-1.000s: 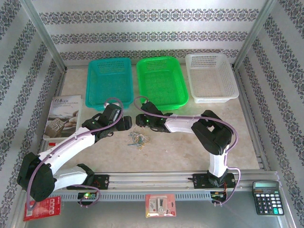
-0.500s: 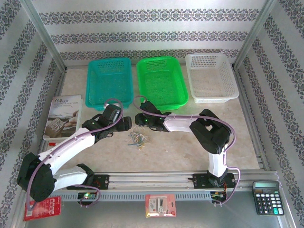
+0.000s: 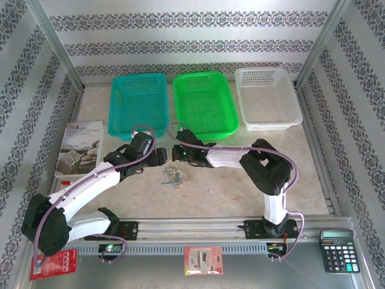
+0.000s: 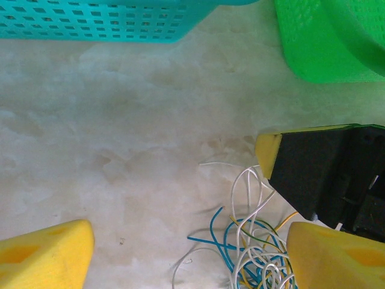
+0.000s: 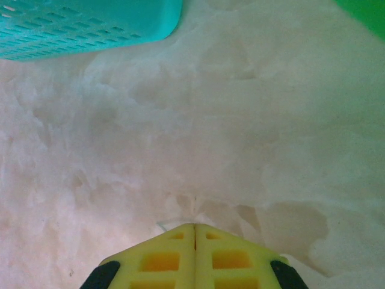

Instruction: Untangle the cables

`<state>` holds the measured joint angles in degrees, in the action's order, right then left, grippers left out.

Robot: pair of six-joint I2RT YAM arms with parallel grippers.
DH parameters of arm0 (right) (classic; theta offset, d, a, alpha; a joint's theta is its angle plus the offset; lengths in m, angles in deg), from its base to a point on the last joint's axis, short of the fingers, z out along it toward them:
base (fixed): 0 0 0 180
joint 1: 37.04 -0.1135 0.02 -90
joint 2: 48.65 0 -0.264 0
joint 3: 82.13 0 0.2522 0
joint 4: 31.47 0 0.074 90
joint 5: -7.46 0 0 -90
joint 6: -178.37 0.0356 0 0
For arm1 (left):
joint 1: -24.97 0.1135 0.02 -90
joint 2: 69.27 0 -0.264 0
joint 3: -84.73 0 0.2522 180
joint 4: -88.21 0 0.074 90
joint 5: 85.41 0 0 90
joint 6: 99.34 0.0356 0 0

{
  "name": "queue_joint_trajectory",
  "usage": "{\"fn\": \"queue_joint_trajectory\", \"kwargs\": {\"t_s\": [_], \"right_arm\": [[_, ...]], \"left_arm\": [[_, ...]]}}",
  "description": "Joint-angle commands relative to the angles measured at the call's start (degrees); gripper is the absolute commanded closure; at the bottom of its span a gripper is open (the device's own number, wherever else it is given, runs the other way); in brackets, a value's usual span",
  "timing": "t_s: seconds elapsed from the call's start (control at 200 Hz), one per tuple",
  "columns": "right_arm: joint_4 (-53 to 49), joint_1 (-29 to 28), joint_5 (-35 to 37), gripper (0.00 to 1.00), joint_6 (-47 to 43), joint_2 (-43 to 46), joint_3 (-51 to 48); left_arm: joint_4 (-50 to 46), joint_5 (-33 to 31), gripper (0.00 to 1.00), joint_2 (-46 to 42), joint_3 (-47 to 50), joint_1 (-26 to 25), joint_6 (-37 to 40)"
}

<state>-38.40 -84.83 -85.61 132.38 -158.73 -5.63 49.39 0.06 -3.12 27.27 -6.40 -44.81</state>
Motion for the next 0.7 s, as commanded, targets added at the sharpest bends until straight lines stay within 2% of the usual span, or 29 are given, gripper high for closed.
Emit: {"fn": "queue_joint_trajectory", "kwargs": {"t_s": [0.0, 0.455, 0.694], "right_arm": [[-1.20, -0.42, 0.57, 1.00, -1.83, 2.16, 0.54], [-6.10, 1.81, 2.02, 1.00, -6.72, 16.82, 2.41], [-7.01, 2.57, 1.96, 1.00, -7.36, 24.96, 1.77]], "left_arm": [[0.71, 0.23, 0.16, -0.93, -0.15, 0.71, -0.90], [2.69, 0.77, 0.13, -2.82, -0.16, 0.79, 0.01], [8.95, 4.99, 0.10, -4.90, 1.68, 0.75, 2.79]]}}
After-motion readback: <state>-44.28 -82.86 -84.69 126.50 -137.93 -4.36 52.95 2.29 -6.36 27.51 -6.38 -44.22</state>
